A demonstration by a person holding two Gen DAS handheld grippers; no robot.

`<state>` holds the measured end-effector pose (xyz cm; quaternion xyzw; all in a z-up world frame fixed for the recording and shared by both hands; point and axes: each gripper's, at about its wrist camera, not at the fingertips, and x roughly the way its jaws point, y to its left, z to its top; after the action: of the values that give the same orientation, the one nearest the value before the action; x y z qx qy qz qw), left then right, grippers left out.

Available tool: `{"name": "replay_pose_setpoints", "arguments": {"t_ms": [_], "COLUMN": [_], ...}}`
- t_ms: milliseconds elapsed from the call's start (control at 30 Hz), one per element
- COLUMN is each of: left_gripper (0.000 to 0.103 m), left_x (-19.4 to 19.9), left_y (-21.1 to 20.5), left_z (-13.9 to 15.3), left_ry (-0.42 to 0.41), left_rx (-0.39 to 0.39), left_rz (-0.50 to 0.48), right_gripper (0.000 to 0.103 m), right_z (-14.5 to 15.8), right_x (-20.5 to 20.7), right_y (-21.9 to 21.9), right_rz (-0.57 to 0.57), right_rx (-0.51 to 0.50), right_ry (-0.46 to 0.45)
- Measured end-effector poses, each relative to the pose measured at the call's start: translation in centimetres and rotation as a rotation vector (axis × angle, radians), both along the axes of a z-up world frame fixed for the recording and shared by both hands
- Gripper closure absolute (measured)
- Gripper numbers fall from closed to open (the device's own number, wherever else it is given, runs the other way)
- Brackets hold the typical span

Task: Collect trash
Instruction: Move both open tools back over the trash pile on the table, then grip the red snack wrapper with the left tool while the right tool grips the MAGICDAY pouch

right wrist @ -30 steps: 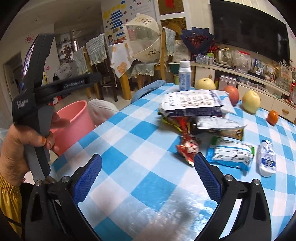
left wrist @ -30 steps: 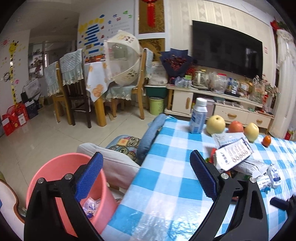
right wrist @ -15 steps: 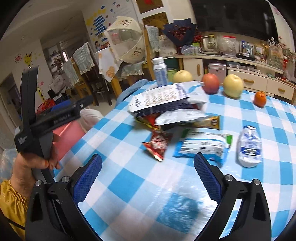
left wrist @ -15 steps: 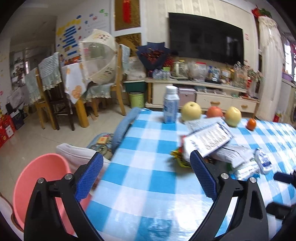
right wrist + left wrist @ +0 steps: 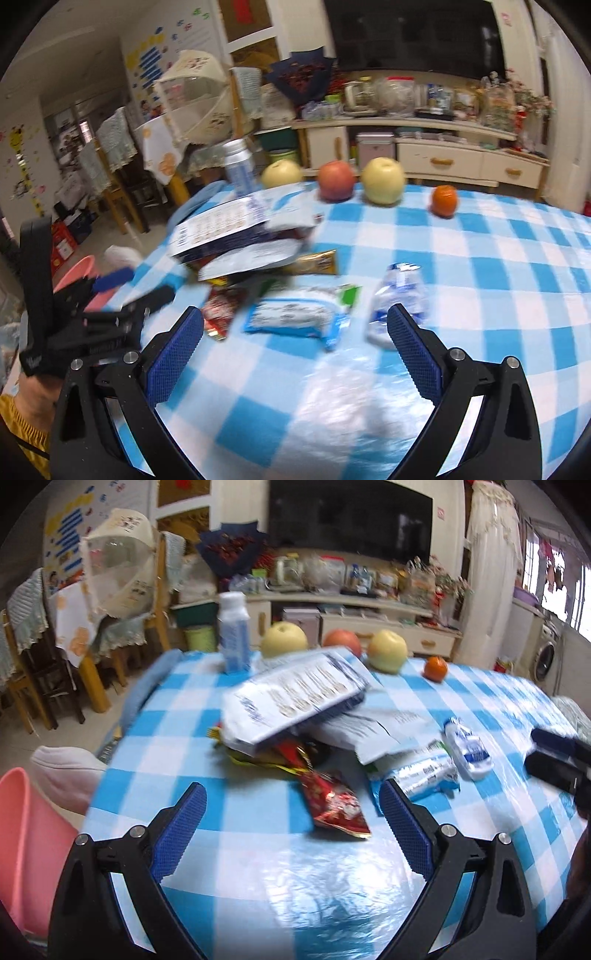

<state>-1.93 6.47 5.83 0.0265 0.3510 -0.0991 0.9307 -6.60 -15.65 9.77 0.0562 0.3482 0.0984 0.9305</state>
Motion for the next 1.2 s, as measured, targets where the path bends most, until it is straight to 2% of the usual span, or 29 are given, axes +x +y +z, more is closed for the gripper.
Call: {"name": "replay_pose_setpoints", "arguments": {"t_ms": [267, 333, 400, 467, 700, 833, 1033, 1133, 1200], "left_gripper": [0.008, 0.011, 0.021, 0.021, 0.025, 0.026, 0.033, 0.037, 0.045], "left_x": [1.9, 2.4, 2.8, 3.1, 4.1, 4.8, 5.5, 5.6, 5.7], "left_y": [-1.8, -1.8, -1.9, -1.9, -2.1, -1.9, -1.8, -1.8, -1.7], "left_z": [-2.5, -3.0, -3.2, -3.5, -4.3, -4.7, -5.1, -5.1, -5.0], "left_ry": [0.084, 0.107, 0.126, 0.143, 0.171, 0.199, 0.216, 0.211, 0.213], "left_rx": [0.045, 0.039, 0.034, 0.025, 0.023, -0.012, -0.036, -0.037, -0.046], "left_rz": [0.001, 0.015, 0.021, 0.031, 0.045, 0.054, 0.06, 0.058, 0.06], "right_gripper": [0.005, 0.005, 0.005, 0.005, 0.007, 0.019, 0.019, 0.022, 0.026], "right_z": [-1.6, -2.3, -3.0, -3.6, -5.9, -6.4, -7.1, -7.5, -7.8], "right_x": [2.7, 3.5, 4.4, 5.1, 7.1, 7.7, 8.5, 8.8, 9.0], "right_y": [-5.3, -6.4, -7.4, -7.9, -7.5, -7.0, -6.6, -6.6, -6.4], "right_rz": [-0.138, -0.164, -0.186, -0.192, -0.173, -0.157, -0.147, -0.144, -0.14], "right_rx": [0.001, 0.01, 0.024, 0.034, 0.044, 0.071, 0.064, 0.066, 0.061], "right_ry": [0.055, 0.078, 0.108, 0.124, 0.202, 0.225, 0.244, 0.257, 0.265]}}
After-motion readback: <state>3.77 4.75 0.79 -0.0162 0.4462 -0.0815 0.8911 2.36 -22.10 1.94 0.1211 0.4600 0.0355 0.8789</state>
